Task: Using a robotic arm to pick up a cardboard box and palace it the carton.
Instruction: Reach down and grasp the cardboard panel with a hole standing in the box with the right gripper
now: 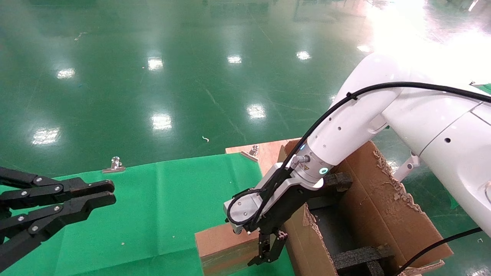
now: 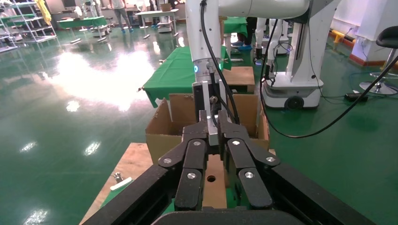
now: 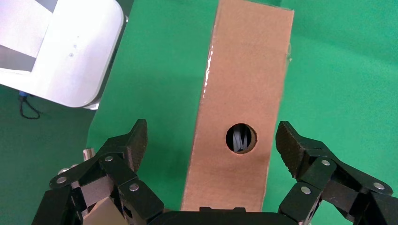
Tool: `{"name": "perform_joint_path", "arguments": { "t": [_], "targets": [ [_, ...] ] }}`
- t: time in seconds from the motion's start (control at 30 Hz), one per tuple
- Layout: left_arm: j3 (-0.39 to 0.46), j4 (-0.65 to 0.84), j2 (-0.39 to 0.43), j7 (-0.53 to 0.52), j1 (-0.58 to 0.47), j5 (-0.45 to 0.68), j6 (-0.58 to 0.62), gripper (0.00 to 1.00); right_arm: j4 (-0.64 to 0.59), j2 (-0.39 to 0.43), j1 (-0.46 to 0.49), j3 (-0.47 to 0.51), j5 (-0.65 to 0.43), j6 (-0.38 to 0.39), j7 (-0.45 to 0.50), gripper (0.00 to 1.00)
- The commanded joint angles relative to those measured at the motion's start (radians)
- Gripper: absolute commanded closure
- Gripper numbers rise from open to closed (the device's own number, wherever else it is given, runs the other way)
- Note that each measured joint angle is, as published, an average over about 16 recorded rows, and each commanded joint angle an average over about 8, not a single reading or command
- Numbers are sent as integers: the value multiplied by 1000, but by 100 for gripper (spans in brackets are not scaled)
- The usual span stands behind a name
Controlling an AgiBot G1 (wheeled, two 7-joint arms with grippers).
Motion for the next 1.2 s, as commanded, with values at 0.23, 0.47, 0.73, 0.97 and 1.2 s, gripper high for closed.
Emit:
{"name": "perform_joint_path", "arguments": {
  "t": [0.23, 0.47, 0.73, 0.97, 1.2],
  "targets": [
    [0, 0, 0, 0, 0, 0, 0, 0, 0, 1, 0, 1, 1, 0, -1, 100],
    [0, 0, 0, 0, 0, 0, 0, 0, 4, 3, -3, 6, 1, 0, 1, 100],
    [0, 0, 0, 0, 0, 0, 0, 0, 6, 4, -5, 9, 1, -1, 2, 100],
    [0, 0, 0, 0, 0, 0, 0, 0, 7, 4, -6, 10, 1, -2, 3, 100],
    [0, 0, 0, 0, 0, 0, 0, 0, 5, 5, -6, 10, 5, 1, 7, 100]
  ]
}}
